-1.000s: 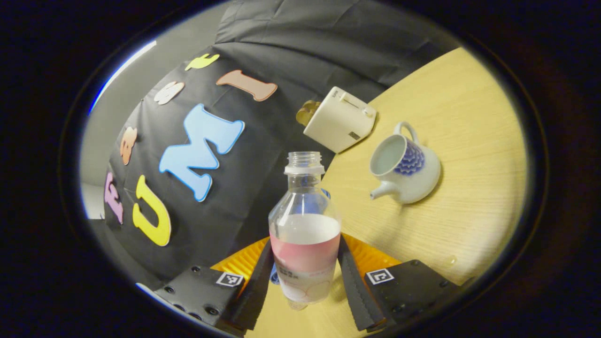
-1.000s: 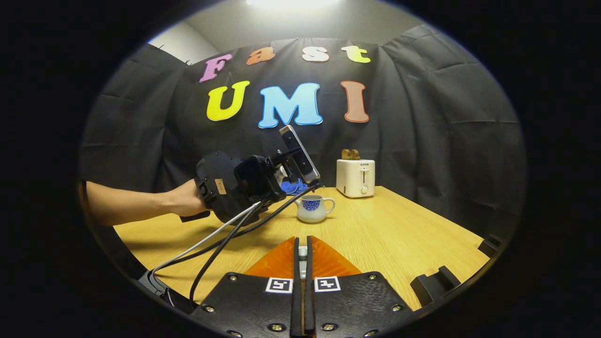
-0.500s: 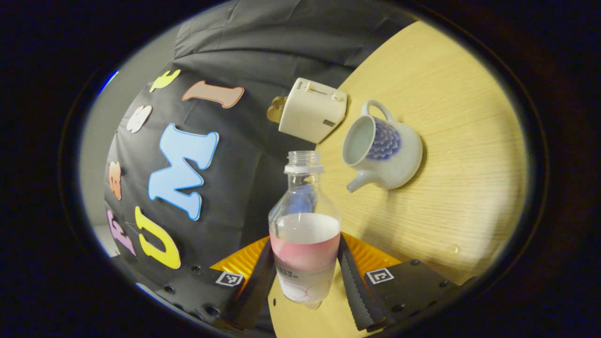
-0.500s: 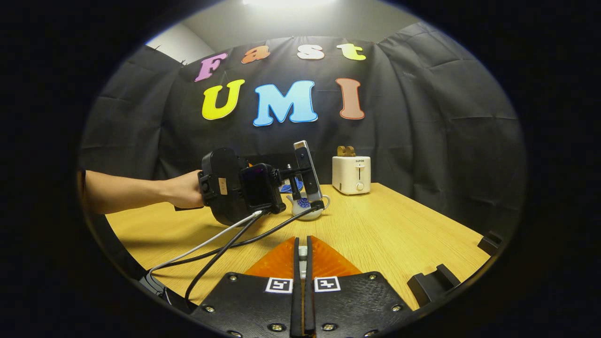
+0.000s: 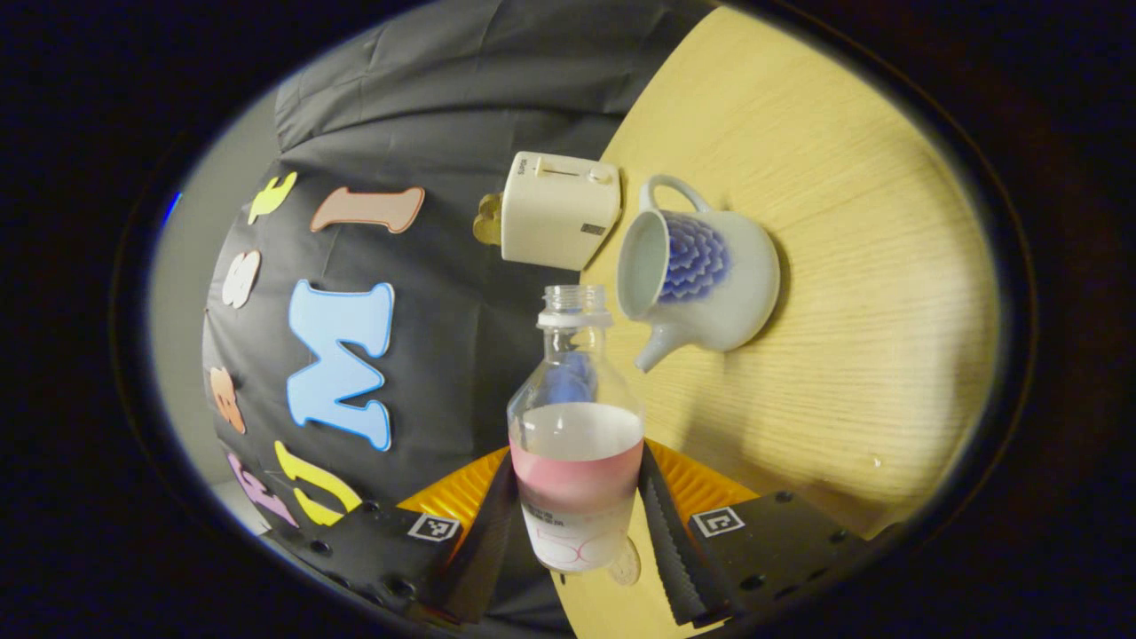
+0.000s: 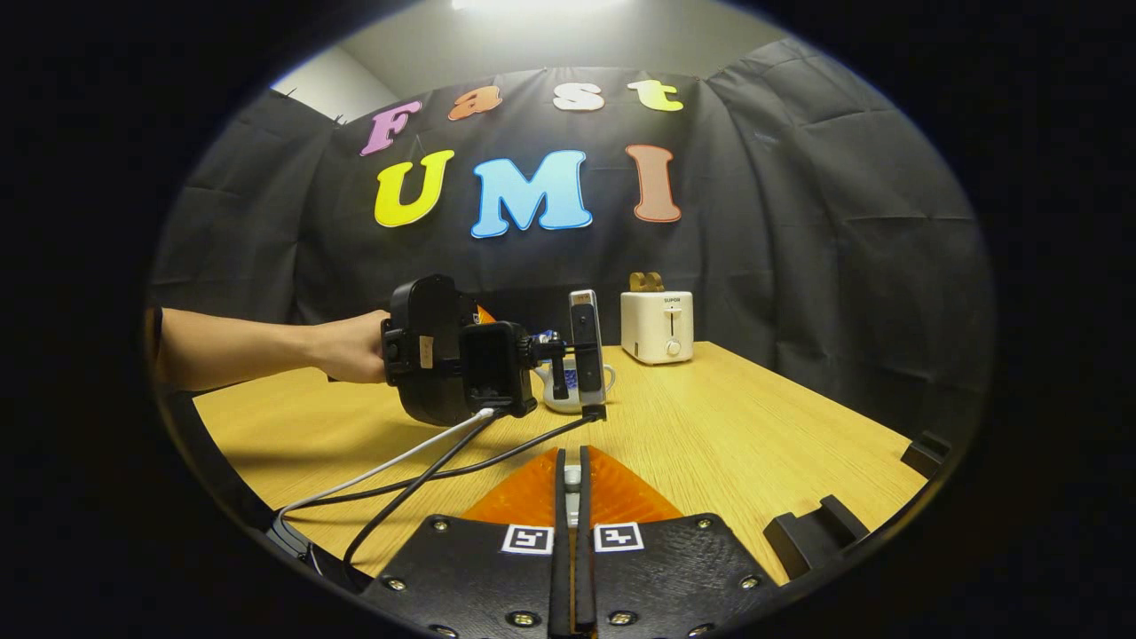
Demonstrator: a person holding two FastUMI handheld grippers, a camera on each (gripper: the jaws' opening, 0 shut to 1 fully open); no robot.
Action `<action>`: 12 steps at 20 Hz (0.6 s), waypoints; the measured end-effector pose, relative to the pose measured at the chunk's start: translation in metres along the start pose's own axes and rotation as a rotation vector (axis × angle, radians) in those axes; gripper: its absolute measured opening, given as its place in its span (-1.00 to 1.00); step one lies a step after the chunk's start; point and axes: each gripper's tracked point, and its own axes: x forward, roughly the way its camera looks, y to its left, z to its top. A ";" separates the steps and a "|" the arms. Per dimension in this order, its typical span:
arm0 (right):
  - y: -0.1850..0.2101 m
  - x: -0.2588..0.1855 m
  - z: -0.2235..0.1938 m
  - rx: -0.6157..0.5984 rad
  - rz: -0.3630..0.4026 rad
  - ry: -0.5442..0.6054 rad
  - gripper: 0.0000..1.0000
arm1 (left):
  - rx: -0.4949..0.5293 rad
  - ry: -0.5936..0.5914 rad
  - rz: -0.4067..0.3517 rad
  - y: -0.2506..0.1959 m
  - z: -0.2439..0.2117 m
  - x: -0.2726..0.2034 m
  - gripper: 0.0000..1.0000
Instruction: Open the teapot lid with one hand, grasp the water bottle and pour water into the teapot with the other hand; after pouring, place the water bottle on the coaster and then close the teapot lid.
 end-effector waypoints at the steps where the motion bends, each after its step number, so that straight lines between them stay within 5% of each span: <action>1: 0.000 0.000 0.000 -0.001 0.000 0.000 -0.94 | 0.016 0.005 -0.003 0.000 -0.001 -0.001 0.73; 12: -0.006 0.000 -0.001 0.011 -0.013 0.002 -0.95 | 0.230 0.039 -0.019 0.010 0.000 0.003 0.72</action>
